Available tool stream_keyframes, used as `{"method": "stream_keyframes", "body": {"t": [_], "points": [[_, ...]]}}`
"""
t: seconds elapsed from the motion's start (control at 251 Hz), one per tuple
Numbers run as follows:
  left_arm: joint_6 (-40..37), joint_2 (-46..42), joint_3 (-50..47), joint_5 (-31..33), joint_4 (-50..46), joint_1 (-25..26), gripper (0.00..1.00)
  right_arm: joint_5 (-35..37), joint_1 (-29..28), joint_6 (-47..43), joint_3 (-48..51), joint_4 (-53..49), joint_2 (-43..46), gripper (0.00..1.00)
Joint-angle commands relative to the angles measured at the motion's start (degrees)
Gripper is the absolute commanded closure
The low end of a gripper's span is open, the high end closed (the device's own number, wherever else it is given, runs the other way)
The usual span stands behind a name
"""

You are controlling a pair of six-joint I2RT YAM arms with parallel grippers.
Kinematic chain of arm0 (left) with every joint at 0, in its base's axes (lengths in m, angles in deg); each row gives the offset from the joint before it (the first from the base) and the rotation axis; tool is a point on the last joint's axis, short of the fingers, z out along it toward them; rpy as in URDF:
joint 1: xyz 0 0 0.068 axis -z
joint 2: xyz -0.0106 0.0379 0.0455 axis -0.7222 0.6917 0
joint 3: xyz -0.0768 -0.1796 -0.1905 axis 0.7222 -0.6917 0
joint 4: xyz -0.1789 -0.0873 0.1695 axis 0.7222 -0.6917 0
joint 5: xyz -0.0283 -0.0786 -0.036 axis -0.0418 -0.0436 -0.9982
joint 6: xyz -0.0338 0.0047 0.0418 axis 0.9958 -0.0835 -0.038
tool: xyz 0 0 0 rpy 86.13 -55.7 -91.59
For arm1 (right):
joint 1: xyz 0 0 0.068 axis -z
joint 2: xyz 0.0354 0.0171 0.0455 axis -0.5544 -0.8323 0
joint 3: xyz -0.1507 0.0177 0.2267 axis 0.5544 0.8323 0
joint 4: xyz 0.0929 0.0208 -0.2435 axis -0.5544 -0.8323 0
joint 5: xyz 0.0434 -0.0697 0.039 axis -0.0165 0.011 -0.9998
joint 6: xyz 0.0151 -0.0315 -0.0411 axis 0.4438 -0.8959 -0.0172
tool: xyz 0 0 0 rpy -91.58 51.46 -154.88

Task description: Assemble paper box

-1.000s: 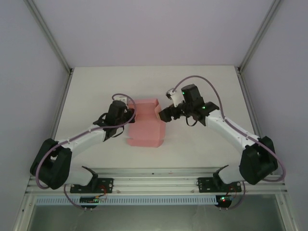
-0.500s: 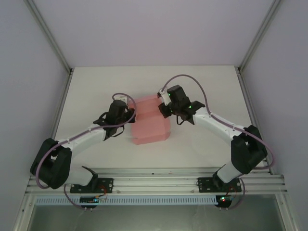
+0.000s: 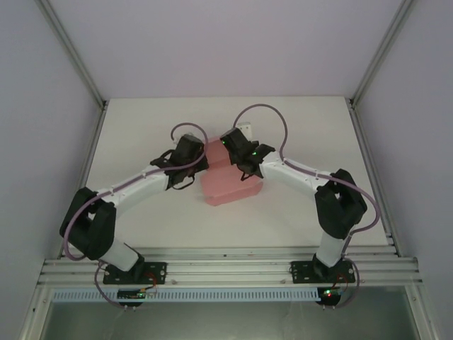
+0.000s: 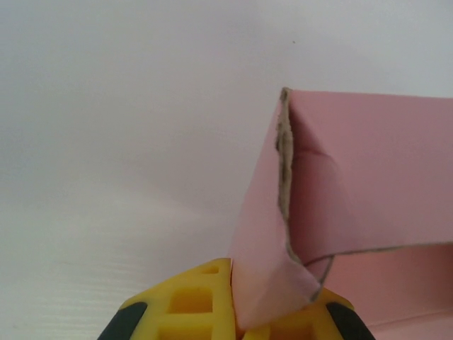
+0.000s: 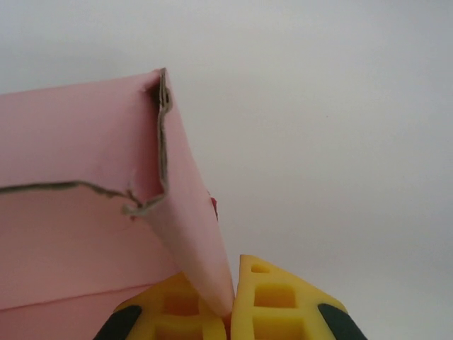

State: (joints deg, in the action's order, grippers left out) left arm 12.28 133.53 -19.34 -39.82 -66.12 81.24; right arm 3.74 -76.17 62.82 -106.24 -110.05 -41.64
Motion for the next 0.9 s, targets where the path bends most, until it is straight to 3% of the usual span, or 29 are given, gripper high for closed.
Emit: {"method": "stream_keyframes", "body": {"t": [0.0, 0.104, 0.295, 0.363, 0.423, 0.503, 0.567, 0.631, 0.678, 0.794, 0.842, 0.894], "points": [[10.5, 3.0, 1.4, 23.6, -27.3, -5.6, 1.00, 31.4, 6.8, 4.6, 0.6, -16.2, -1.3, 1.00], [15.0, 8.1, 5.6, 29.5, -37.7, -5.9, 1.00, 30.3, 7.7, 5.6, 1.1, -16.6, 0.1, 1.00], [12.4, 10.3, 8.4, 33.4, -41.5, -5.8, 1.00, 32.2, 7.9, 7.2, 1.2, -19.1, 0.3, 1.00], [13.0, 10.7, 9.8, 35.2, -44.6, -5.7, 1.00, 29.8, 8.7, 7.5, 0.8, -19.9, 0.2, 1.00], [6.7, 9.1, 9.0, 32.3, -39.2, -5.2, 1.00, 24.6, 9.2, 5.3, 2.5, -15.7, 1.4, 1.00], [-5.6, 5.2, 3.9, 21.0, -21.8, -4.2, 1.00, 16.9, 9.0, 1.8, 5.7, -7.4, 3.1, 0.98], [-12.2, 2.9, 0.6, 10.2, -9.7, -3.5, 1.00, 12.2, 7.7, -2.5, 7.4, -1.0, 4.1, 0.91], [-13.7, 2.1, -0.6, 2.1, -2.7, -3.2, 1.00, 4.9, 6.4, -6.5, 8.1, 3.5, 4.7, 0.84], [-15.0, 2.3, -0.3, -3.1, 0.6, -3.0, 1.00, -3.1, 5.7, -11.7, 10.1, 10.1, 5.1, 0.68], [-16.2, 4.0, 3.1, -6.8, 1.5, -2.3, 1.00, -22.7, 5.0, -13.5, 12.0, 16.3, 6.1, 0.15], [-16.8, 4.9, 4.6, -6.8, 0.5, -2.1, 1.00, -28.7, 5.0, -13.5, 12.5, 17.5, 6.8, 0.02], [-17.7, 5.8, 6.0, -7.4, -0.6, -2.1, 1.00, -32.3, 5.2, -13.1, 13.0, 18.7, 7.6, 0.01]]}}
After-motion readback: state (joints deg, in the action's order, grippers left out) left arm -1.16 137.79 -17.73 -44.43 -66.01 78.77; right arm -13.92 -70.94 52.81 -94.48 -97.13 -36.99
